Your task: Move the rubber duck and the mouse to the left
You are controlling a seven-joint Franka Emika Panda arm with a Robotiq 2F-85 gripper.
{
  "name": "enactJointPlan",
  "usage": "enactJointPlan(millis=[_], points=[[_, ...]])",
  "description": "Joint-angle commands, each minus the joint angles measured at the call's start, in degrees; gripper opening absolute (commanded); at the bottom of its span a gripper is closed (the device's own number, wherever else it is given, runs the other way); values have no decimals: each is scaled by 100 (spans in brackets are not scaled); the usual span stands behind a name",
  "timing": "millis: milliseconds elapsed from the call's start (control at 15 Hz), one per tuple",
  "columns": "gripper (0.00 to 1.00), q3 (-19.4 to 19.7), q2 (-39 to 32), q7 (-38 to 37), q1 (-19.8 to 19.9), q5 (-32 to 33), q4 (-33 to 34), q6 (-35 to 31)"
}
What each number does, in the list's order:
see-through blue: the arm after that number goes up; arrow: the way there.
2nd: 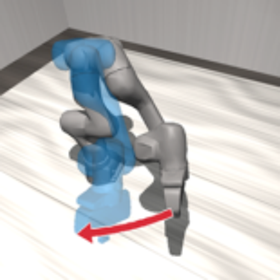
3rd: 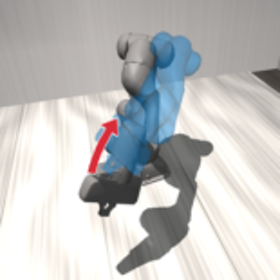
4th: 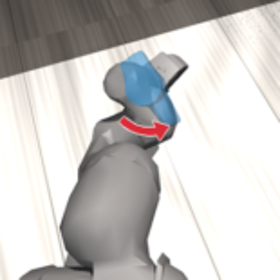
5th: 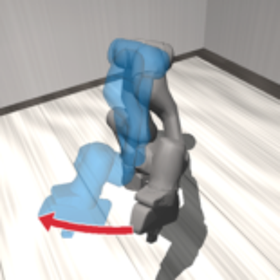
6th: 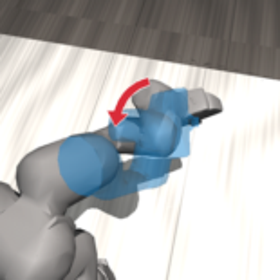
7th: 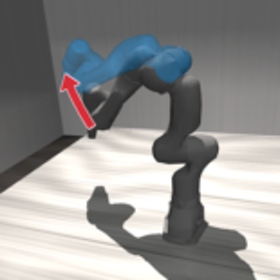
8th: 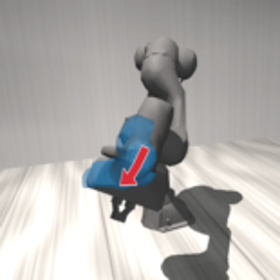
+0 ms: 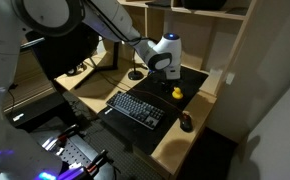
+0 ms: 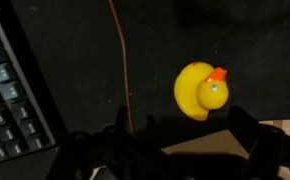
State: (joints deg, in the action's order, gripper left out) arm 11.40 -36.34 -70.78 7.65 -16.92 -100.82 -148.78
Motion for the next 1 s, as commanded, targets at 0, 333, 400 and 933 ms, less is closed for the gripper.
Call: enactJointPlan(millis=[0, 333, 400, 933], points=[[100, -158, -641, -460, 80, -471, 668, -469], [100, -26, -1291, -1075, 24, -419, 1332, -777], [100, -87, -1373, -1079, 94, -415, 1462, -604], [52, -148, -1849, -1219, 331, -391, 2253, 164]])
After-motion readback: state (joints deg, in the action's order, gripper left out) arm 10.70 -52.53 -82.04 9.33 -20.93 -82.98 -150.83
